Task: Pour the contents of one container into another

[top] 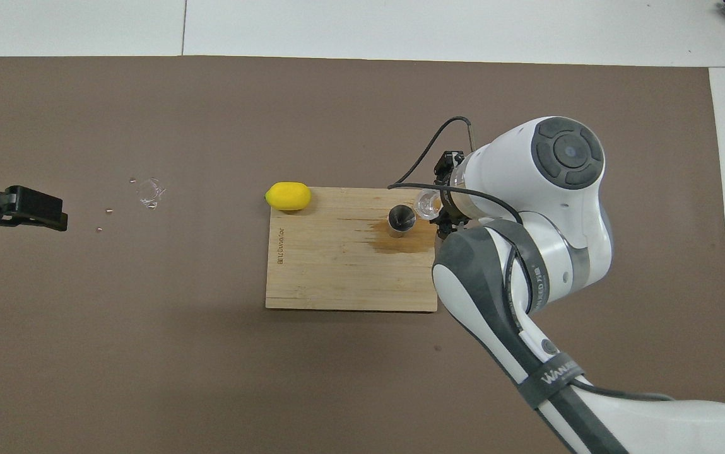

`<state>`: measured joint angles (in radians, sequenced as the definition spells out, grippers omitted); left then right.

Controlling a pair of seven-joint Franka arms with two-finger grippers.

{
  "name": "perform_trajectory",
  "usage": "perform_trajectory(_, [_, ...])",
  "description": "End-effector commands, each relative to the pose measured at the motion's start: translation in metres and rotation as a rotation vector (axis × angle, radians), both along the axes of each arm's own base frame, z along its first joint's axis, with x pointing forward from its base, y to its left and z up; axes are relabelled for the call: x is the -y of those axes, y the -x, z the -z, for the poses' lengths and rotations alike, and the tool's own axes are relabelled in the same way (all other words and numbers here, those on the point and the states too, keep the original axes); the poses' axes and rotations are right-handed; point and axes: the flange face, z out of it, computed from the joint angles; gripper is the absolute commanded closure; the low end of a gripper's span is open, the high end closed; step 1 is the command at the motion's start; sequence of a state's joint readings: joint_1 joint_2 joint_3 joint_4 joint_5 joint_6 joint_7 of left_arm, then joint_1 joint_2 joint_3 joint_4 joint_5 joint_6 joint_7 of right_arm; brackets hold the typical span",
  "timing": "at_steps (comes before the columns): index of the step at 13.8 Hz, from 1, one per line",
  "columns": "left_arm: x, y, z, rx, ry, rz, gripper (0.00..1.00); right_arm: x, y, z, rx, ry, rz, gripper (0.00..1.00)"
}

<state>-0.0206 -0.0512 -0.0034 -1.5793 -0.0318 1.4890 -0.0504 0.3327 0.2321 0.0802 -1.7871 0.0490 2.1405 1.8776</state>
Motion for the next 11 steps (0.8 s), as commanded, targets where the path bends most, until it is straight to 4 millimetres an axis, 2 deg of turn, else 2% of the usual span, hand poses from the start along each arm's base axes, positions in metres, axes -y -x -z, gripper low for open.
perform_trajectory(1, [-0.003,0.004,0.003,-0.019,-0.012,0.006,0.0,-0.019,0.007,0.0,0.042,0.06,-0.027,1.0])
perform_trajectory(4, [-0.002,-0.006,0.001,0.039,-0.007,0.014,0.0,-0.027,0.011,0.0,0.064,0.102,-0.06,1.0])
perform_trajectory(5, [0.004,-0.005,0.002,0.038,-0.008,0.023,0.0,-0.031,0.014,0.002,0.071,0.124,-0.081,1.0])
perform_trajectory(11, [0.008,-0.006,0.005,0.04,-0.006,0.029,0.0,-0.044,0.024,0.004,0.099,0.2,-0.151,1.0])
